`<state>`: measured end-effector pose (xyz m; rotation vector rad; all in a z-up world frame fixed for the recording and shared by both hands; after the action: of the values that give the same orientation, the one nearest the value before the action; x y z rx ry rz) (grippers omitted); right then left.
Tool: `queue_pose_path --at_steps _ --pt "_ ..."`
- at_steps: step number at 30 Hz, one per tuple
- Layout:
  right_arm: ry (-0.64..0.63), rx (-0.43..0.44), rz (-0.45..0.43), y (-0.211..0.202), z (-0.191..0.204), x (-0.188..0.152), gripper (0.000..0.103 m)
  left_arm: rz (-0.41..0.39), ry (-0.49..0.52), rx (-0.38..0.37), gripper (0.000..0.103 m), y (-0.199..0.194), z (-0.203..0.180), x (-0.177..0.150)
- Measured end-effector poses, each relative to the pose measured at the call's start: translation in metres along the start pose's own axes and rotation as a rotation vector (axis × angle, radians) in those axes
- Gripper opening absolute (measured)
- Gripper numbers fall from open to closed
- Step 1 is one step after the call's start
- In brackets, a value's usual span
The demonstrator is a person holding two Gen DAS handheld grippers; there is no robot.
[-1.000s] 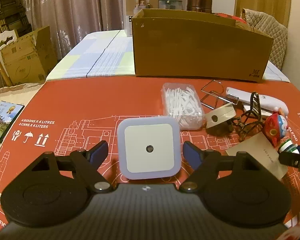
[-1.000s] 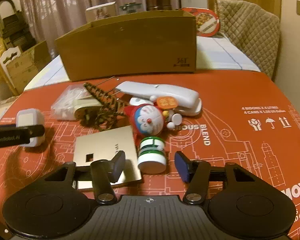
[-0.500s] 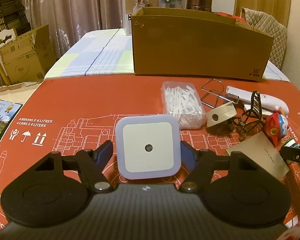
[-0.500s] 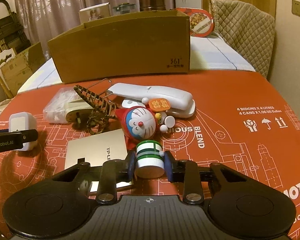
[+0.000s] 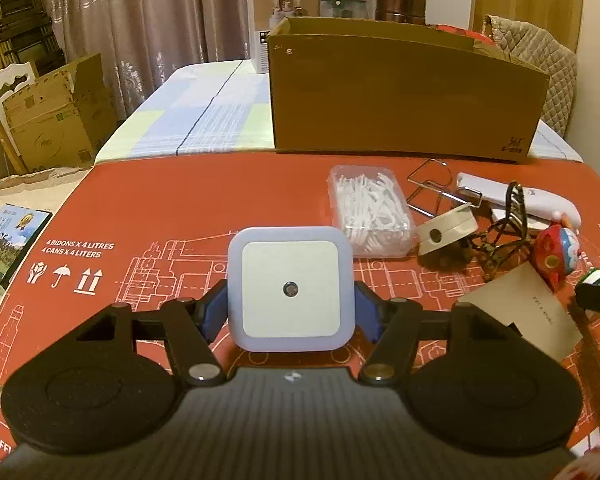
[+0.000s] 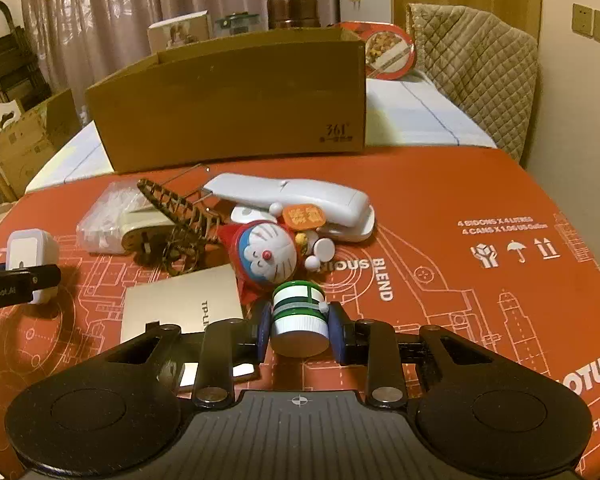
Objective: Organize rigid objects
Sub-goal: 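Carry the night light and bottle with both tools over the cardboard box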
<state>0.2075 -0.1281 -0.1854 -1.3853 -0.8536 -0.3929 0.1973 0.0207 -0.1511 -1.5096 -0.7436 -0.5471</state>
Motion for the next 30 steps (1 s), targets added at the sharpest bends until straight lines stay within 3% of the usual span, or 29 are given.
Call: queue_pose_path --at_steps 14,21,30 --pt "-0.004 -0.003 -0.076 -0.026 -0.005 0.025 0.027 -0.057 0.006 -0.035 0.060 -0.030 -0.020 0.026" --pt "-0.024 0.019 -0.154 -0.042 -0.012 0.075 0.027 -0.111 -0.006 -0.083 0.060 -0.048 -0.045 0.070" --pt "-0.038 0.012 -0.293 -0.033 -0.031 0.168 0.027 -0.220 0.007 -0.124 0.060 -0.029 -0.076 0.163"
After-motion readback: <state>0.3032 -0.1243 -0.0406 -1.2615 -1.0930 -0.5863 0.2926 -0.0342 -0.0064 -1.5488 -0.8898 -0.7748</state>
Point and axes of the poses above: each gripper's, at about its wrist camera, not at the fingertips, and y roughly the way its jaws point, z to its left, x to its top, the point moved 7 cm from there along y, roughly the way its jaws point, and after that the axes turned 10 degrees about -y, right-handed, at the moved point
